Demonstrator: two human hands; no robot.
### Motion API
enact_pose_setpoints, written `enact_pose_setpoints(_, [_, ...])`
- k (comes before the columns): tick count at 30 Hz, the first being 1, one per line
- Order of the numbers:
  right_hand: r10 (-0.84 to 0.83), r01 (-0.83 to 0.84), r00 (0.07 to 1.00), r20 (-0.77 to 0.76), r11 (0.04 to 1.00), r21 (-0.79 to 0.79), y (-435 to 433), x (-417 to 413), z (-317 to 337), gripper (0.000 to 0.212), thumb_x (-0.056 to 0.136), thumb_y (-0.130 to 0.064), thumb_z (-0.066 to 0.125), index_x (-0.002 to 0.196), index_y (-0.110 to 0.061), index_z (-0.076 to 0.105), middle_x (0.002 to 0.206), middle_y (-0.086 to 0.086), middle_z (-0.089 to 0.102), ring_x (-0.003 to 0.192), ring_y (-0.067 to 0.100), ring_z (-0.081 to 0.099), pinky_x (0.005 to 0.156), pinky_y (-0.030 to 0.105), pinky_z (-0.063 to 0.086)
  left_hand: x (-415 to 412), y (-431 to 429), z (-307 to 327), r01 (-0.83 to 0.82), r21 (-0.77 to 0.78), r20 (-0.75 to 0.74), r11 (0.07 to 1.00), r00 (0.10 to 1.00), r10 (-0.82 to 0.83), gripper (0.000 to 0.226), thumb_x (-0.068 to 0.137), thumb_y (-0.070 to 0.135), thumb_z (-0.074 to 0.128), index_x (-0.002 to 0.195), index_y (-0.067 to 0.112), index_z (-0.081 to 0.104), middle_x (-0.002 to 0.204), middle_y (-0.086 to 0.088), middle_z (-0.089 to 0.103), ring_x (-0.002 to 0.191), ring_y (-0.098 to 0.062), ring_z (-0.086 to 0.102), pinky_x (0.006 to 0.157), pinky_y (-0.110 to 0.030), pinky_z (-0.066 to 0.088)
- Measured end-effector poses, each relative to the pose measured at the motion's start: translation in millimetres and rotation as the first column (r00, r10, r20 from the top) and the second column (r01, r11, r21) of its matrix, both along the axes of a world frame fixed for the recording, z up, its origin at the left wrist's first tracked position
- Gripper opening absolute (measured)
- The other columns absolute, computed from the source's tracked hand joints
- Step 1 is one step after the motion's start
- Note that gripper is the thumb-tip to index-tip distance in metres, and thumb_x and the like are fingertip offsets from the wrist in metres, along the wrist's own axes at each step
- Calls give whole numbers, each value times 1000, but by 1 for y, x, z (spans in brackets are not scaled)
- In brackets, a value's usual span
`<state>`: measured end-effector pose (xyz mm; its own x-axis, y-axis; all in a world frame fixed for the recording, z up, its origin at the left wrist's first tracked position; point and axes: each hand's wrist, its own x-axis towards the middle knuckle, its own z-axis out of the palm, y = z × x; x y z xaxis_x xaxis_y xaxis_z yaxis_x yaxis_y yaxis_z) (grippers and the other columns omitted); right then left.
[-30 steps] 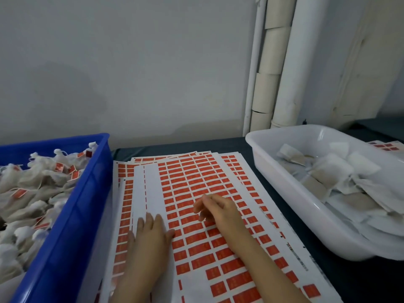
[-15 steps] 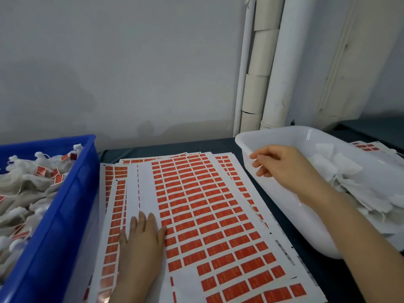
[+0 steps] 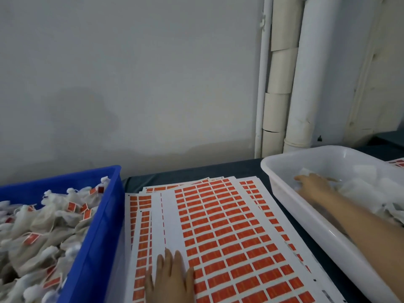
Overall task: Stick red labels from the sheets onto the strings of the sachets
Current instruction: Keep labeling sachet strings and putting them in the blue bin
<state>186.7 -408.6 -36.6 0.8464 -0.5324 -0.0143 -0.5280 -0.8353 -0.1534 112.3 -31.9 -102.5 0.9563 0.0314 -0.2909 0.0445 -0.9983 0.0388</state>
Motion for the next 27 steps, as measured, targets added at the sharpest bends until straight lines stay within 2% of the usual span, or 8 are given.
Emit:
enact_pose_setpoints(3, [-65,55,987,-147,996,-72,-11,9,-3,50,85,-40,52,133,-45,38,150,5,19,130,40,28,104,56,27,7,0,-1,15,20,-61,1000,998,-14,83,84,73,15,148,26,-8,157,-1,-20,145,-25,-13,114,-52,-4])
enact_pose_setpoints(7, [-55,56,998,-35,997,53,-18,17,-10,44,81,-34,57,124,-27,50,126,9,51,114,34,49,94,49,41,10,0,-4,20,37,-84,999,996,-17,83,84,73,16,148,26,-10,156,-1,-23,144,-25,-16,114,-53,-5])
enact_pose_setpoints(12, [-66,64,997,-48,997,-41,-23,19,-19,44,86,-35,50,127,-18,47,130,12,47,118,35,45,96,48,40,7,1,-4,10,40,-80,999,997,-6,83,83,74,15,148,28,-9,156,1,-21,144,-23,-14,114,-52,-4])
enact_pose_setpoints(14, [-83,86,995,53,995,-57,-25,20,-18,35,88,-28,51,119,-13,55,123,16,53,111,37,49,92,46,42,5,0,-3,9,37,-73,999,997,-6,82,83,74,15,148,29,-8,156,1,-21,145,-23,-14,115,-52,-4])
enact_pose_setpoints(16, [-100,101,967,234,995,11,-24,20,-13,25,89,-13,52,107,-2,65,105,22,62,97,37,57,84,40,45,5,0,-2,6,33,-59,999,998,-4,81,84,74,15,148,29,-8,156,1,-20,145,-22,-13,115,-52,-3])
enact_pose_setpoints(19, [-134,41,837,531,982,184,-20,16,4,20,87,2,50,94,9,68,97,29,65,93,42,58,87,41,43,4,-1,-2,-6,13,-41,1000,999,7,80,84,73,13,148,30,-7,157,2,-19,145,-22,-12,115,-52,-3])
enact_pose_setpoints(22, [-184,-16,719,670,960,280,-6,3,27,19,86,4,51,99,4,65,108,25,63,103,41,54,92,38,39,1,-2,-3,-38,-31,3,999,999,38,82,78,75,5,148,32,-5,157,4,-16,145,-20,-11,114,-52,-5])
enact_pose_setpoints(27, [-141,-161,619,773,940,300,35,-23,63,27,86,-8,56,113,-10,57,108,16,62,95,29,55,79,30,40,-12,-4,-1,-68,-98,122,993,989,80,92,63,71,-8,148,35,3,158,6,-9,146,-19,-7,114,-52,-7])
